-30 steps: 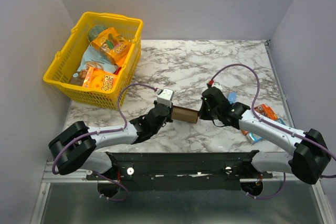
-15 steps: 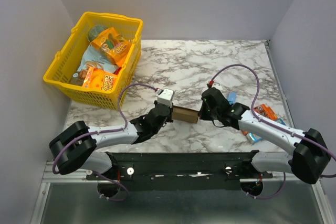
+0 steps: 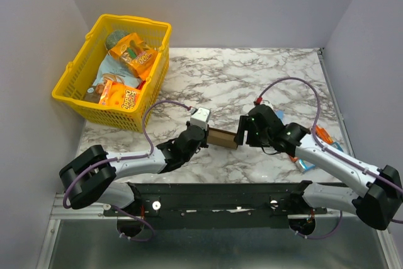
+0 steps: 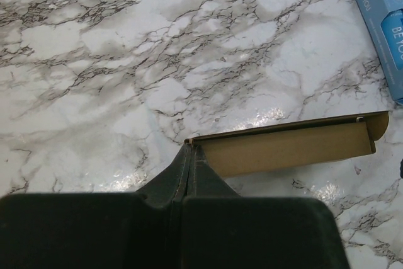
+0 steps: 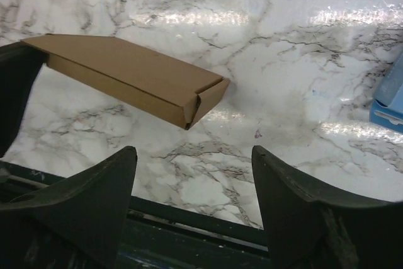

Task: Fold the paper box

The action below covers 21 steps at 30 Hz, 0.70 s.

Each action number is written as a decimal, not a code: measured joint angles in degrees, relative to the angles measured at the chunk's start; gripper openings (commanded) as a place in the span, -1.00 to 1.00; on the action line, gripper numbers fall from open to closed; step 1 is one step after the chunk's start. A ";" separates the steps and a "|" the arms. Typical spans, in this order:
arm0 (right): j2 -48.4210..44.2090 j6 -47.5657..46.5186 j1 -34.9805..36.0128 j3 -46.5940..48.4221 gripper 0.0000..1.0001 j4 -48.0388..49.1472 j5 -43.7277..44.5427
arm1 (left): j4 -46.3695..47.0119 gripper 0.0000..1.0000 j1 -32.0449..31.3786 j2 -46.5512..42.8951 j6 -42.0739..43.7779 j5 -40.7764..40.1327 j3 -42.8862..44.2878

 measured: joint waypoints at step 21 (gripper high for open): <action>-8.81 19.74 -10.03 -15.17 0.64 20.41 -8.26 | 0.61 -1.00 -0.37 0.44 0.72 -0.17 0.02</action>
